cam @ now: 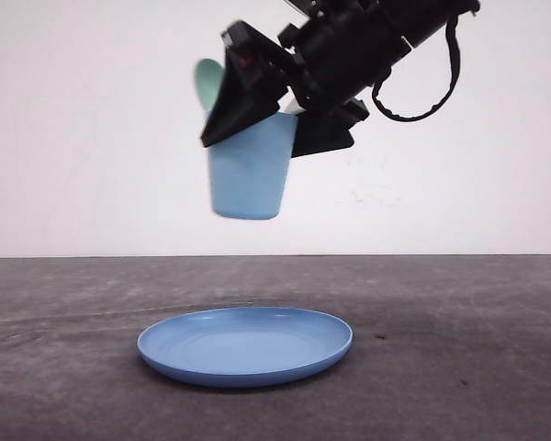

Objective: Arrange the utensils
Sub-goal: 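Lift the cup with the right gripper and set it onto the plate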

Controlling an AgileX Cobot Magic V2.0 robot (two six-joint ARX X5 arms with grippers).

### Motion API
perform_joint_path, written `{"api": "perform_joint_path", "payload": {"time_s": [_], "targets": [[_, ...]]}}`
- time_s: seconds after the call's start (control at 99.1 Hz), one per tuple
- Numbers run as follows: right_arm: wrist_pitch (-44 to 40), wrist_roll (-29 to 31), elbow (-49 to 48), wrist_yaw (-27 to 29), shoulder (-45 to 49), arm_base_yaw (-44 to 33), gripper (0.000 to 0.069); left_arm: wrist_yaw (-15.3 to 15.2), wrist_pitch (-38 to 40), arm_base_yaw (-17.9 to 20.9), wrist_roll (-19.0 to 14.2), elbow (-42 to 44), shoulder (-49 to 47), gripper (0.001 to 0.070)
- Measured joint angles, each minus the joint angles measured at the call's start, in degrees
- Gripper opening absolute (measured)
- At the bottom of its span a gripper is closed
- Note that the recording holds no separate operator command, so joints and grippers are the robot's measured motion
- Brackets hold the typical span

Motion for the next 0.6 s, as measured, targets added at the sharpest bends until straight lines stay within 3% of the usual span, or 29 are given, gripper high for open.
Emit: {"api": "perform_joint_path", "payload": {"time_s": [0.202, 0.595], "targets": [[0.0, 0.1, -5.2, 3.1, 0.1, 3.8, 0.0468, 0.0, 0.0, 0.0, 0.0, 0.0, 0.0, 0.0347], [10.9, 2.5, -14.5, 6.1, 0.2, 4.8, 0.0468, 0.0, 0.0, 0.0, 0.0, 0.0, 0.0, 0.0347]]}}
